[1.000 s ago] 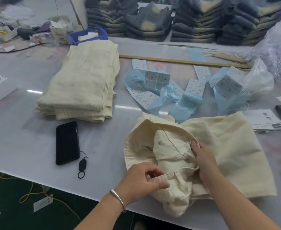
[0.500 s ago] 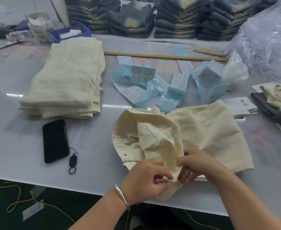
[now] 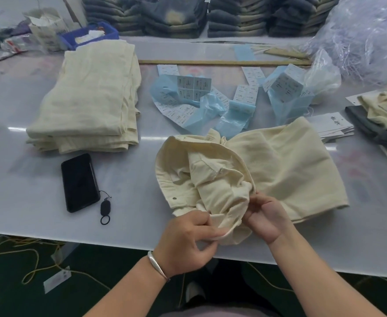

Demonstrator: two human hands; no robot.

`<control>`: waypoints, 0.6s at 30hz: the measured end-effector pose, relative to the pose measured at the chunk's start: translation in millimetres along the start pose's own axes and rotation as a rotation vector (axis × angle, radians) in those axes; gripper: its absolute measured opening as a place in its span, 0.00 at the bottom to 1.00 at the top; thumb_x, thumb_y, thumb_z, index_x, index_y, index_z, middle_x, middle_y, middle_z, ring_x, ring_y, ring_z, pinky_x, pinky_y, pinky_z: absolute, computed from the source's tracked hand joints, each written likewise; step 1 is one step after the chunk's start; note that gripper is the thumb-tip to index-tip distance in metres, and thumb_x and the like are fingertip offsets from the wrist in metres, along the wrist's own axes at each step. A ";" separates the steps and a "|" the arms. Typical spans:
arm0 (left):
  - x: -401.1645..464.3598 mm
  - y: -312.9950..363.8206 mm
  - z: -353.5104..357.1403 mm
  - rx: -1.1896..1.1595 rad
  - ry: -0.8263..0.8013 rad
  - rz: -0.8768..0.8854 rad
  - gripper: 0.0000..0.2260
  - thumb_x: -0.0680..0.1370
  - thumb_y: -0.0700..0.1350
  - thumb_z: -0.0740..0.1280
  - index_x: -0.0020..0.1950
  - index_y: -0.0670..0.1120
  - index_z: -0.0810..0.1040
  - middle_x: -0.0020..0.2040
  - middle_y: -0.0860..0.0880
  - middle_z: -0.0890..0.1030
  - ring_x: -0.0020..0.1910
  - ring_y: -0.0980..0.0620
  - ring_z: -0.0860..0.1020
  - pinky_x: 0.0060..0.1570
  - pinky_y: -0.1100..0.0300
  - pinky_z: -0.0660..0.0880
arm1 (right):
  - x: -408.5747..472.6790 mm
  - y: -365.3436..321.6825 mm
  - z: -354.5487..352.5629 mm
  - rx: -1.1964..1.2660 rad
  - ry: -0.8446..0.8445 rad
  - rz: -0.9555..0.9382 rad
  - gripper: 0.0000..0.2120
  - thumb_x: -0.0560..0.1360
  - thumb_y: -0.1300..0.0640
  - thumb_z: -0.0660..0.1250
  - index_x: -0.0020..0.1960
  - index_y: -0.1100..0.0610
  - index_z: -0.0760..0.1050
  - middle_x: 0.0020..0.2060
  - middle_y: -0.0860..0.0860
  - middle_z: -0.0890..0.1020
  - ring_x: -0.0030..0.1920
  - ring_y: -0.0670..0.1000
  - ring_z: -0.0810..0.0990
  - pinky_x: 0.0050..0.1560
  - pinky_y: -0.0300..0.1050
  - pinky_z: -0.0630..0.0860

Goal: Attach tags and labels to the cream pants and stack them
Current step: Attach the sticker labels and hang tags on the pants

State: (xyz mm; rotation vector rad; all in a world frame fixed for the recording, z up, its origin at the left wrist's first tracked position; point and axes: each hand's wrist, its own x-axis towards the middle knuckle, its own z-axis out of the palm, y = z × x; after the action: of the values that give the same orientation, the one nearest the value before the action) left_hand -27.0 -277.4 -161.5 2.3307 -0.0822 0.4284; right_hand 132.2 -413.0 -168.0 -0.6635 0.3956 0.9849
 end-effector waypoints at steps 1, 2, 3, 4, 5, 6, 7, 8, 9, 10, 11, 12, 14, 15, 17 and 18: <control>-3.8 -0.9 0.8 -0.026 0.029 -0.014 0.07 0.70 0.40 0.75 0.46 0.49 0.87 0.35 0.53 0.77 0.33 0.56 0.74 0.31 0.62 0.73 | 0.1 0.4 0.9 0.028 0.027 -0.005 0.31 0.58 0.76 0.67 0.60 0.63 0.76 0.56 0.65 0.79 0.54 0.62 0.80 0.55 0.59 0.79; -7.7 -2.8 0.5 -0.046 0.052 -0.039 0.04 0.70 0.42 0.75 0.43 0.49 0.86 0.35 0.53 0.77 0.34 0.57 0.74 0.31 0.62 0.73 | -0.3 0.5 2.3 0.040 0.050 -0.001 0.33 0.60 0.75 0.65 0.64 0.63 0.74 0.60 0.65 0.78 0.58 0.63 0.78 0.58 0.60 0.76; -11.7 -6.2 -0.5 -0.050 0.068 -0.068 0.01 0.70 0.43 0.75 0.41 0.48 0.86 0.35 0.54 0.77 0.34 0.57 0.74 0.31 0.61 0.73 | -0.8 0.3 3.0 0.037 0.064 0.013 0.32 0.64 0.73 0.61 0.68 0.63 0.71 0.63 0.65 0.76 0.62 0.63 0.76 0.60 0.61 0.72; -15.3 -10.0 -2.2 -0.041 0.085 -0.108 0.02 0.71 0.44 0.74 0.38 0.47 0.85 0.35 0.54 0.76 0.34 0.57 0.74 0.31 0.61 0.72 | -1.2 0.5 3.4 0.036 0.076 0.033 0.30 0.67 0.70 0.58 0.69 0.63 0.70 0.64 0.65 0.75 0.64 0.63 0.74 0.60 0.61 0.70; -18.1 -14.3 -4.1 -0.027 0.102 -0.147 0.05 0.71 0.45 0.73 0.35 0.46 0.83 0.34 0.55 0.76 0.33 0.57 0.74 0.30 0.61 0.72 | -1.4 0.4 3.9 0.040 0.091 0.049 0.27 0.69 0.67 0.57 0.69 0.64 0.70 0.64 0.65 0.75 0.64 0.64 0.74 0.59 0.62 0.70; -20.0 -19.2 -6.5 -0.016 0.122 -0.195 0.08 0.72 0.45 0.72 0.33 0.46 0.81 0.33 0.55 0.75 0.32 0.57 0.73 0.29 0.61 0.71 | -0.9 0.9 4.7 0.039 0.102 0.055 0.26 0.70 0.66 0.57 0.67 0.65 0.71 0.63 0.65 0.76 0.63 0.64 0.74 0.57 0.62 0.70; -21.4 -24.5 -9.1 -0.007 0.148 -0.249 0.10 0.72 0.46 0.71 0.32 0.45 0.79 0.33 0.55 0.75 0.31 0.57 0.72 0.29 0.62 0.70 | 1.0 1.6 5.3 0.034 0.110 0.057 0.24 0.70 0.64 0.57 0.66 0.66 0.72 0.62 0.65 0.77 0.62 0.64 0.75 0.57 0.62 0.70; -22.0 -30.4 -11.7 0.009 0.182 -0.313 0.11 0.73 0.47 0.71 0.32 0.45 0.78 0.32 0.55 0.74 0.31 0.57 0.72 0.29 0.63 0.69 | 2.5 2.2 6.2 0.026 0.106 0.048 0.23 0.70 0.64 0.57 0.63 0.66 0.74 0.60 0.64 0.79 0.61 0.64 0.76 0.57 0.61 0.71; -21.3 -36.5 -13.9 0.039 0.228 -0.391 0.12 0.73 0.47 0.71 0.32 0.45 0.77 0.32 0.55 0.74 0.31 0.57 0.72 0.30 0.64 0.68 | 3.5 2.2 7.2 0.008 0.105 0.027 0.21 0.68 0.64 0.56 0.59 0.65 0.76 0.57 0.63 0.80 0.59 0.63 0.77 0.56 0.61 0.72; -20.0 -42.6 -16.1 0.073 0.281 -0.488 0.12 0.74 0.47 0.72 0.33 0.45 0.76 0.33 0.55 0.74 0.31 0.57 0.72 0.32 0.65 0.68 | 4.5 1.5 8.1 -0.019 0.109 0.002 0.19 0.66 0.64 0.56 0.52 0.65 0.78 0.51 0.61 0.82 0.55 0.62 0.79 0.53 0.60 0.73; -18.4 -48.4 -18.2 0.087 0.325 -0.602 0.12 0.74 0.47 0.73 0.34 0.46 0.76 0.34 0.54 0.75 0.33 0.56 0.73 0.33 0.65 0.68 | 5.0 0.0 9.2 -0.059 0.111 -0.016 0.17 0.64 0.63 0.56 0.46 0.64 0.79 0.46 0.60 0.83 0.51 0.61 0.82 0.51 0.57 0.74; -16.6 -52.9 -19.8 0.061 0.355 -0.722 0.11 0.74 0.49 0.73 0.35 0.46 0.75 0.36 0.53 0.76 0.34 0.55 0.74 0.34 0.65 0.68 | 4.2 -1.6 10.6 -0.101 0.095 -0.029 0.17 0.64 0.61 0.56 0.44 0.64 0.81 0.44 0.60 0.83 0.48 0.61 0.83 0.51 0.56 0.75; -13.7 -55.0 -19.9 -0.048 0.378 -0.872 0.13 0.73 0.52 0.73 0.37 0.47 0.74 0.37 0.51 0.77 0.35 0.53 0.75 0.35 0.64 0.68 | 3.1 -4.2 12.1 -0.158 0.053 -0.039 0.22 0.64 0.59 0.59 0.54 0.64 0.80 0.51 0.62 0.83 0.51 0.62 0.82 0.56 0.56 0.75; -12.7 -51.9 -18.9 -0.051 0.385 -0.869 0.13 0.72 0.53 0.74 0.36 0.48 0.73 0.35 0.52 0.77 0.34 0.53 0.74 0.34 0.65 0.68 | 3.0 -5.0 13.1 -0.182 0.044 -0.034 0.24 0.64 0.59 0.61 0.59 0.63 0.79 0.53 0.61 0.82 0.53 0.62 0.81 0.58 0.56 0.75; -9.3 -40.1 -17.2 0.100 0.402 -0.696 0.14 0.70 0.53 0.74 0.34 0.51 0.71 0.33 0.55 0.74 0.33 0.57 0.72 0.32 0.66 0.66 | 3.5 -3.9 15.3 -0.224 0.034 -0.022 0.25 0.65 0.60 0.63 0.62 0.62 0.77 0.54 0.60 0.81 0.53 0.61 0.81 0.57 0.54 0.75; -6.2 -34.1 -16.4 0.175 0.387 -0.591 0.13 0.69 0.54 0.74 0.34 0.52 0.72 0.33 0.57 0.73 0.35 0.59 0.71 0.33 0.67 0.66 | 3.3 -2.5 16.7 -0.236 0.028 -0.022 0.24 0.66 0.60 0.63 0.62 0.61 0.77 0.53 0.60 0.82 0.52 0.60 0.82 0.56 0.53 0.76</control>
State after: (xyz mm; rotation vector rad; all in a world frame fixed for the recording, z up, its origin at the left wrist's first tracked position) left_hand -31.2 -242.1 -175.6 2.2540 0.8349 0.5840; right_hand 136.3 -400.7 -156.7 -0.8937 0.2981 1.0113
